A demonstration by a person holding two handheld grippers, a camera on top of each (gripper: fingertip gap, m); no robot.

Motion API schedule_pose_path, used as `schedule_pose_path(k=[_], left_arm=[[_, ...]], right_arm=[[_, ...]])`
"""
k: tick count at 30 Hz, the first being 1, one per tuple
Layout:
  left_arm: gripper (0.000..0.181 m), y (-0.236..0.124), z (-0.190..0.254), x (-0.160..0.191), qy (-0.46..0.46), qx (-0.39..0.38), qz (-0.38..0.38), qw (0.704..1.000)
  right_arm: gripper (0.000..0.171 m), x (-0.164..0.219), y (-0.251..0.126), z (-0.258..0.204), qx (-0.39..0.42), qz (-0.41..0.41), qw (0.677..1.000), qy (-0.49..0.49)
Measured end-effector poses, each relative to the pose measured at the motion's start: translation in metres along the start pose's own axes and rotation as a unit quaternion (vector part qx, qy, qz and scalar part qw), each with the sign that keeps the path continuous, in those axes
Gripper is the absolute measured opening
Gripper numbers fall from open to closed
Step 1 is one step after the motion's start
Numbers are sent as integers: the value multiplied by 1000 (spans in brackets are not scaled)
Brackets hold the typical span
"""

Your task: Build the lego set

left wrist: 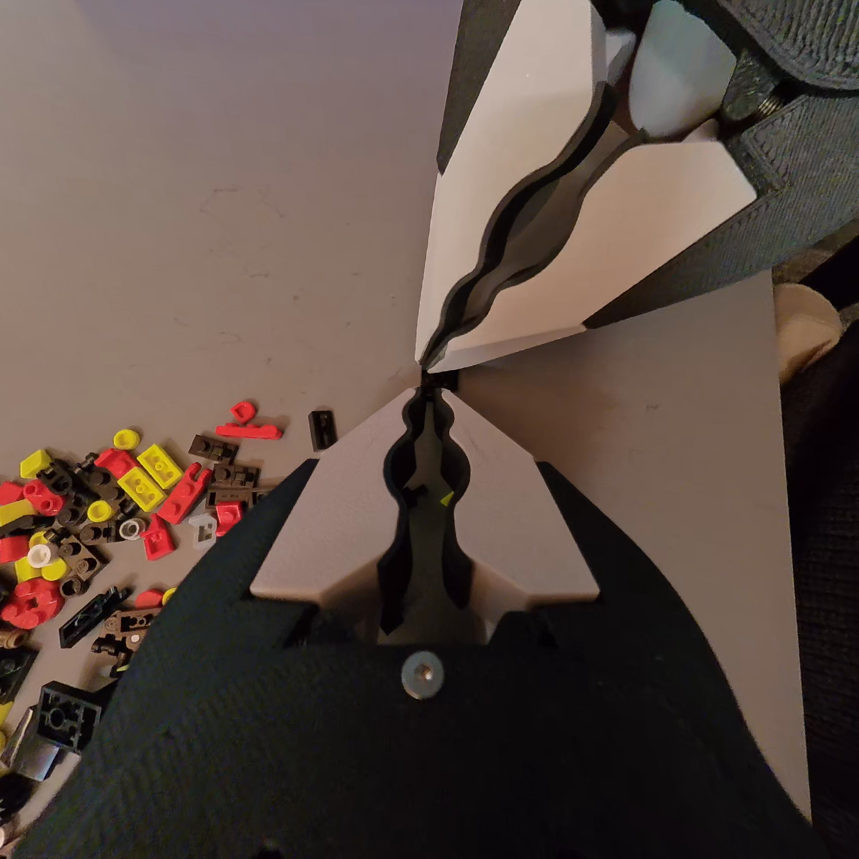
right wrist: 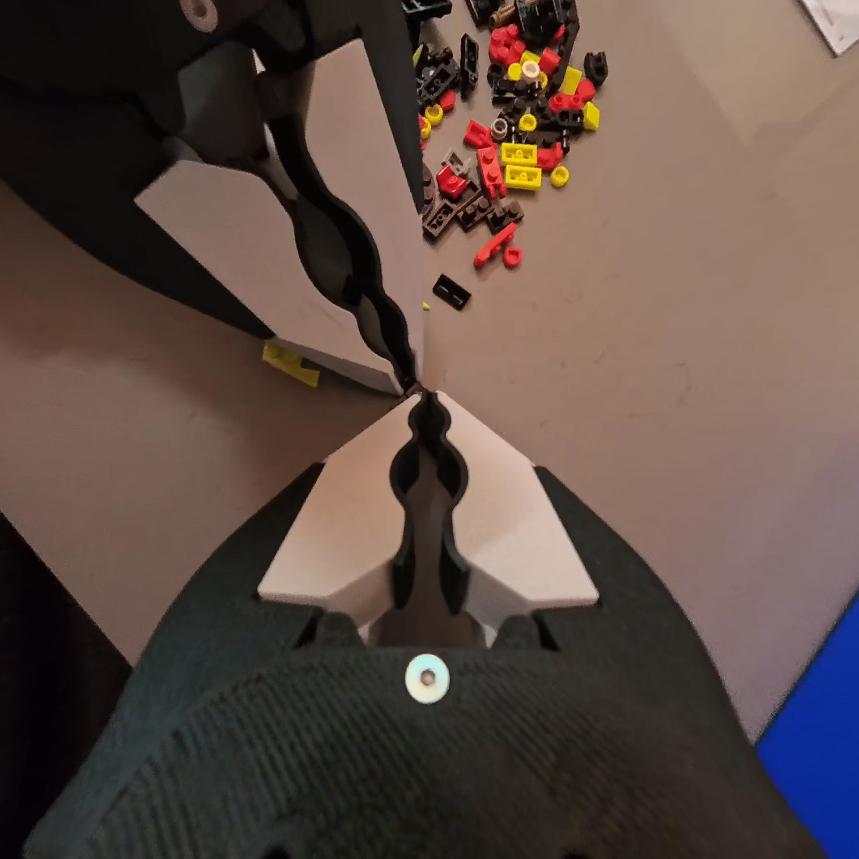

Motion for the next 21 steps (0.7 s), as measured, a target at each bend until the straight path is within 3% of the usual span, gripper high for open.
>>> schedule_pose_path(k=[9,12,14,17,21], left_arm=[[2,0,1,0,-3,0,-1,1000],[2,-1,3,0,0,3,2,1000],[3,-1,3,-1,-5,6,3,1000],[5,-1,1,0,-12,11,3,1000],[11,-6,-4,-2,-29,26,6,999]], right_arm=[[0,0,0,0,8,15,1000,0],[3,2,-4,2,-9,51,999,-5],[19,-5,-21,10,3,93,996,-6],[19,-10,-41,17,2,152,988,-13],[27,10,-23,19,-43,99,994,-9]])
Point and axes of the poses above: each gripper's, where its closed fingertips meet, y out along the fingers, x out of its underside, z = x × y across the jaws, the point moved 4 cm from there along -y, back along the fingers, and after that the axes turned 15 degrees about -x, right-handed, at the moved point
